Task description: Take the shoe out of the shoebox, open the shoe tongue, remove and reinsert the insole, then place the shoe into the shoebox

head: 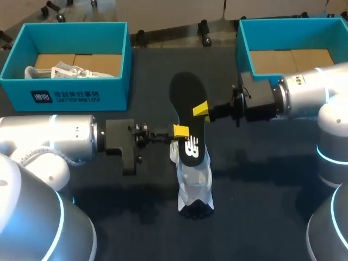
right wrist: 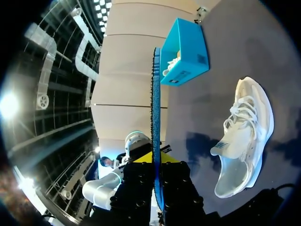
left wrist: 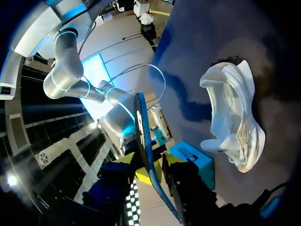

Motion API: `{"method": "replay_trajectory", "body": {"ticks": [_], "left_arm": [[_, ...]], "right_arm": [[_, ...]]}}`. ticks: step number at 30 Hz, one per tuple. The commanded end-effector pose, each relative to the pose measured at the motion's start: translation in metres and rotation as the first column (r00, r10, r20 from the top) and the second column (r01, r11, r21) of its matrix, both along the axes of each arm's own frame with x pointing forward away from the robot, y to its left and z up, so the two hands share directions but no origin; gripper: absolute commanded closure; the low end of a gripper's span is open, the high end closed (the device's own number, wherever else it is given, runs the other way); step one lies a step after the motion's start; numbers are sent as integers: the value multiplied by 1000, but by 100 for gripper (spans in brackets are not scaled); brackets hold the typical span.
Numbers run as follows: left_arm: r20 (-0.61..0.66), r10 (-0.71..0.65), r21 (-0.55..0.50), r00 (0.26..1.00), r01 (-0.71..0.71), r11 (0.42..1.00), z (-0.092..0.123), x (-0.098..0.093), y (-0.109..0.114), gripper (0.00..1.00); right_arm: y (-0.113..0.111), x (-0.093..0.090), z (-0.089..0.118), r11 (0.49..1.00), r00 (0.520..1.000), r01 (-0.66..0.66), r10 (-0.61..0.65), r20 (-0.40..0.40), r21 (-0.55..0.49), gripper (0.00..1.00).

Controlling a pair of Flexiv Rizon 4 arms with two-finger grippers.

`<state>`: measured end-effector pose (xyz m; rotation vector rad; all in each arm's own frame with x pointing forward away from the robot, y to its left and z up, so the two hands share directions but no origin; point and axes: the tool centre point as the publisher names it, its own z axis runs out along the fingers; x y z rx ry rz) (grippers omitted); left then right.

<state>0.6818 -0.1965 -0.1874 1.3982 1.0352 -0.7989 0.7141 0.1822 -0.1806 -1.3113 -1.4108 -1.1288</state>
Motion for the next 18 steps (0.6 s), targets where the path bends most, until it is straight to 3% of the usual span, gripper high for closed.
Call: {"method": "replay_trajectory", "body": {"ticks": [1, 10, 18], "left_arm": [[-13, -9, 49, 1000, 10, 999, 11, -1, 26, 0], [-22, -15, 265, 1000, 21, 964, 23, 21, 61, 0], [41, -65, 470, 997, 38, 882, 54, 39, 80, 0]], "right_arm": [[-5, -4, -3, 1000, 1000, 7, -7, 3, -14, 100], [-15, -3, -18, 1000, 1000, 1, -1, 2, -5, 100], [-21, 0, -32, 1000, 1000, 1, -1, 10, 1, 100]]}}
